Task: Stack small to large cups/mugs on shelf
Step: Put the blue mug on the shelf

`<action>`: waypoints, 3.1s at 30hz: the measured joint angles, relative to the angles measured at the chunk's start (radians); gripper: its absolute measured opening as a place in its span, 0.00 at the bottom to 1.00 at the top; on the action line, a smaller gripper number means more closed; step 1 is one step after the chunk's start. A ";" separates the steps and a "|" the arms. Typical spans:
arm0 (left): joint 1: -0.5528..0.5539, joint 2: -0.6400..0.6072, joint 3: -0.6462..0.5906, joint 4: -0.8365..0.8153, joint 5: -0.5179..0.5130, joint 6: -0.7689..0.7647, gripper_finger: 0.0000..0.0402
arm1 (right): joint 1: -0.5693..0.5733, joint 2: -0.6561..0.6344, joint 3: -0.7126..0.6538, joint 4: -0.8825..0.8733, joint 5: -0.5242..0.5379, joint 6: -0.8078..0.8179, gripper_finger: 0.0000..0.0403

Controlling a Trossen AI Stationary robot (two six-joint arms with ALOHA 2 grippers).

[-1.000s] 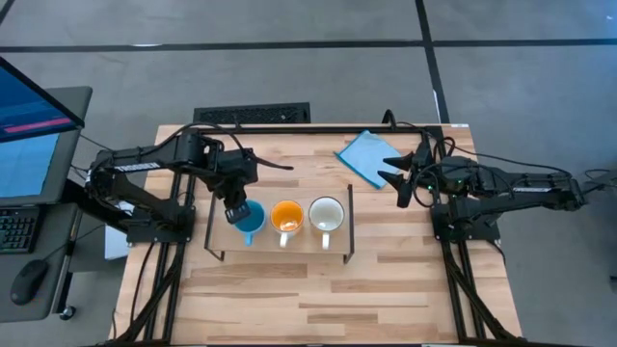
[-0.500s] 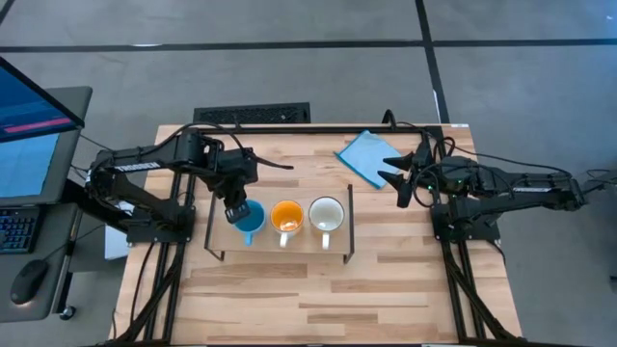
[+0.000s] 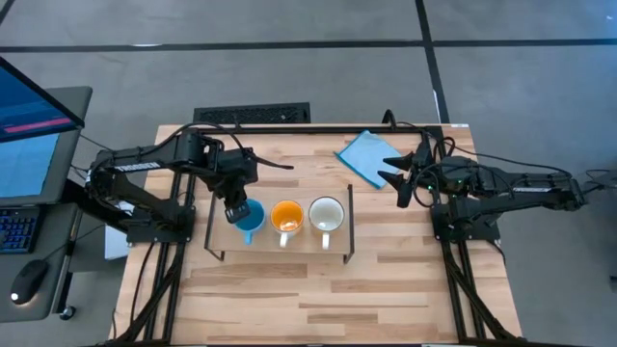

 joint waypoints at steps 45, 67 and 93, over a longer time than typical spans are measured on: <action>0.000 0.000 -0.093 0.026 0.027 0.124 0.23 | 0.000 0.000 0.000 -0.001 0.000 0.000 0.59; 0.000 0.000 -0.093 0.015 0.028 0.147 0.23 | 0.000 0.000 0.000 -0.001 0.000 0.000 0.59; 0.000 0.000 -0.093 0.003 0.028 0.197 0.23 | 0.000 0.000 0.000 -0.001 0.000 -0.001 0.59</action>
